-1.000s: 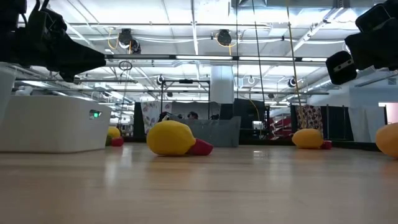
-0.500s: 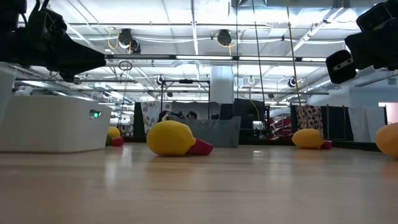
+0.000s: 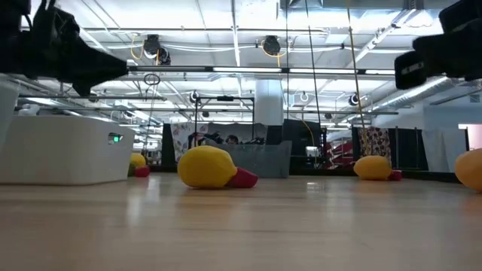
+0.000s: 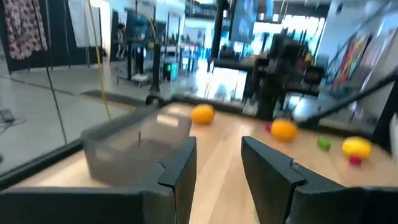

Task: Sort produce into baskets
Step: Put the lemon into the white bin

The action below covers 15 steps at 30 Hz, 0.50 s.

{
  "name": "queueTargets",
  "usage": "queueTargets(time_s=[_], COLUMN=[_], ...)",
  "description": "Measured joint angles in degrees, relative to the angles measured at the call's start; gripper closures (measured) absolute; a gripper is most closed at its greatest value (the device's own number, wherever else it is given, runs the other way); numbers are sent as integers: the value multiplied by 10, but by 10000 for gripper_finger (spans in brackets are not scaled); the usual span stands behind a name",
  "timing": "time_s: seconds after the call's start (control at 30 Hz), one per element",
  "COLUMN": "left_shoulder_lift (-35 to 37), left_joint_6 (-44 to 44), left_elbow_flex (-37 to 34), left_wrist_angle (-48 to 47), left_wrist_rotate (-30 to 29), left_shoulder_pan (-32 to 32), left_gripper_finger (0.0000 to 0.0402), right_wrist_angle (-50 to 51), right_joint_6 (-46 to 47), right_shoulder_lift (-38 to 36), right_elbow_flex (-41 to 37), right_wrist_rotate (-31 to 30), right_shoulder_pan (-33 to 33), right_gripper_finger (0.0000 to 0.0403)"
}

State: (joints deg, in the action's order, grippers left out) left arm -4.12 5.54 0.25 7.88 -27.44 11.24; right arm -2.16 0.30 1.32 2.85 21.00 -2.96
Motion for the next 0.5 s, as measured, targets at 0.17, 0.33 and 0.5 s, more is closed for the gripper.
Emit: queueTargets(time_s=[0.17, 0.33, 0.5], left_shoulder_lift=[0, 0, -4], left_joint_6=[0, -4, -46], left_elbow_flex=[0, 0, 0], left_wrist_angle=[49, 59, 88], left_wrist_rotate=[-2, -39, -67], left_shoulder_pan=[0, 0, -5], left_gripper_finger=[267, 267, 267], right_wrist_angle=[-71, -117, -212], right_joint_6=[-12, -27, -21], right_shoulder_lift=[0, 10, 54], right_elbow_flex=[0, 0, 0], right_wrist_rotate=[-67, -180, -265], right_shoulder_pan=[0, 0, 0], right_gripper_finger=[403, 403, 403])
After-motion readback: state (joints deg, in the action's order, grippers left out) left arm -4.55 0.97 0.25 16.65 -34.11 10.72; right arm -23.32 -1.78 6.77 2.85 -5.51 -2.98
